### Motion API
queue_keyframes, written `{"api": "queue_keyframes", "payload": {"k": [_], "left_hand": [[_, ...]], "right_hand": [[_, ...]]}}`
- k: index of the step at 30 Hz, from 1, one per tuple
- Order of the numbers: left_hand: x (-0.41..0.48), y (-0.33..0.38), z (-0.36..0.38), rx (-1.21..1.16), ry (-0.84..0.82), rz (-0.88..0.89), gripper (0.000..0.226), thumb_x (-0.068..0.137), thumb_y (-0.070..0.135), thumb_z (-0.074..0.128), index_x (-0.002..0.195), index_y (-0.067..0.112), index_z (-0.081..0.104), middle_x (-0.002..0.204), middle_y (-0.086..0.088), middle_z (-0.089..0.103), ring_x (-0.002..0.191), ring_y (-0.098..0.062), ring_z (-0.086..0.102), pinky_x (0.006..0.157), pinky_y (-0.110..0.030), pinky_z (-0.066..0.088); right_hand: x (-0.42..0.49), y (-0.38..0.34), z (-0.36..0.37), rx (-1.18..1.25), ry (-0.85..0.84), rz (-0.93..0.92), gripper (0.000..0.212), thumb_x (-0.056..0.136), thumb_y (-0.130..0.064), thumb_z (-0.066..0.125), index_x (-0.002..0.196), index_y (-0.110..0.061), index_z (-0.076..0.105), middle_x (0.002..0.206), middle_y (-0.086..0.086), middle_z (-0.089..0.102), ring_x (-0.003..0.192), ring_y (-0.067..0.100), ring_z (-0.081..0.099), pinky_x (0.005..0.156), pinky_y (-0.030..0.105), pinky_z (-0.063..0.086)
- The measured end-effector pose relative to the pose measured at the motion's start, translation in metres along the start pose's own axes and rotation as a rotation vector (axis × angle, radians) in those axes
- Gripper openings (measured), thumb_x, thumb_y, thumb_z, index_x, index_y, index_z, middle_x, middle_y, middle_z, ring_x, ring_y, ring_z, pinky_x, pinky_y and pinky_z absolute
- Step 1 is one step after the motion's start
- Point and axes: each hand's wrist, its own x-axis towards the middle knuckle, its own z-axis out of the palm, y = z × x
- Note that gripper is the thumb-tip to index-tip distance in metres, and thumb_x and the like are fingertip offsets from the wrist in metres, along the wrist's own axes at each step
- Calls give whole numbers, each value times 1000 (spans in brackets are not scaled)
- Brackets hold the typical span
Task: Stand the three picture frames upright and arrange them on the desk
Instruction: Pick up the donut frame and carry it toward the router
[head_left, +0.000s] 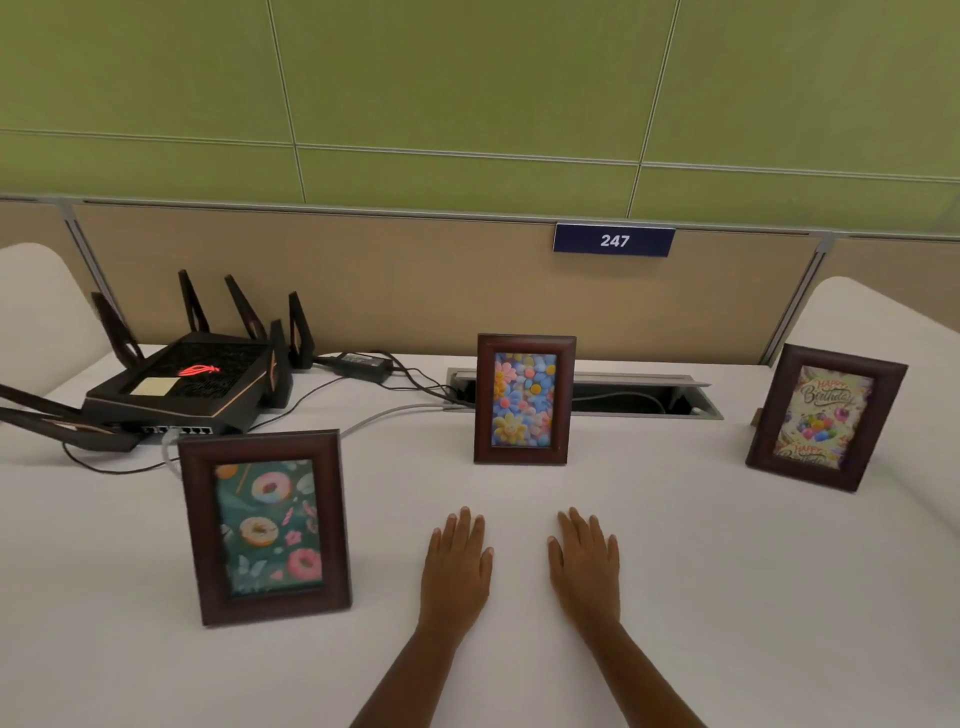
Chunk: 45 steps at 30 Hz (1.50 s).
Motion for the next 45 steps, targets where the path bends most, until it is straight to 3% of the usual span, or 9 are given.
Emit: {"api": "queue_keyframes", "payload": {"k": [3, 5, 7, 10, 22, 28, 36, 40, 45], "left_hand": [[-14, -6, -9, -27, -68, 61, 53, 94, 42, 30, 89, 19, 77, 97, 3, 77, 89, -12, 72, 69, -26, 59], [-18, -14, -9, -54, -101, 82, 51, 82, 46, 57, 117, 8, 63, 125, -13, 63, 116, -18, 61, 94, -28, 50], [-18, -23, 5, -95, -141, 116, 59, 96, 38, 32, 145, 8, 19, 155, -13, 20, 143, -20, 21, 118, -31, 17], [-24, -32, 15, -70, -130, 113, 55, 99, 36, 17, 147, 14, 2, 158, -7, 3, 146, -19, 4, 120, -31, 2], [-49, -53, -17, -89, 74, 117, 54, 98, 33, 26, 146, 9, 14, 157, -10, 12, 146, -24, 8, 120, -32, 5], [-60, -68, -49, -56, 362, 62, 54, 72, 16, 75, 120, -3, 57, 126, -23, 59, 116, -39, 56, 90, -52, 48], [-65, -128, -75, -197, 540, -222, 62, 92, 37, 26, 131, -8, 41, 137, -33, 43, 127, -46, 42, 101, -55, 41], [-61, -165, -78, -396, 604, -418, 52, 95, 27, 36, 136, -6, 33, 144, -30, 34, 133, -42, 34, 108, -52, 36], [-55, -198, -81, -957, 394, -514, 47, 98, 36, 23, 126, 4, 43, 122, -18, 57, 118, -35, 53, 94, -40, 49]], "right_hand": [[-16, -12, 3, -21, 1, -4, 47, 97, -29, 22, 143, -18, 18, 156, 1, 17, 144, 20, 9, 118, 40, 5], [-25, -21, 6, -12, -8, -7, 47, 98, -29, 22, 143, -18, 18, 156, 2, 16, 145, 21, 8, 118, 40, 4], [-35, -29, 9, -4, -18, -22, 47, 98, -28, 22, 143, -18, 17, 156, 2, 15, 145, 21, 7, 118, 40, 3], [-49, -38, 14, 0, -36, -62, 46, 98, -28, 22, 143, -19, 18, 156, 2, 14, 145, 20, 7, 118, 39, 3], [-61, -45, 0, 100, -136, -102, 44, 97, -24, 30, 140, -14, 27, 154, 7, 22, 143, 22, 12, 117, 42, 7], [-54, -73, -9, 406, -162, -115, 42, 96, -22, 37, 135, -9, 35, 146, 10, 38, 136, 23, 32, 116, 42, 20], [-57, -136, -12, 606, -318, -251, 49, 95, -28, 42, 139, -10, 30, 149, 11, 33, 136, 23, 32, 113, 34, 25], [-54, -162, -5, 665, -348, -252, 53, 93, -31, 47, 139, -12, 30, 146, 10, 38, 133, 22, 37, 108, 32, 30], [-51, -189, 6, 849, -428, -127, 51, 90, -30, 52, 134, -12, 37, 131, 15, 54, 120, 25, 51, 96, 30, 40]]}}
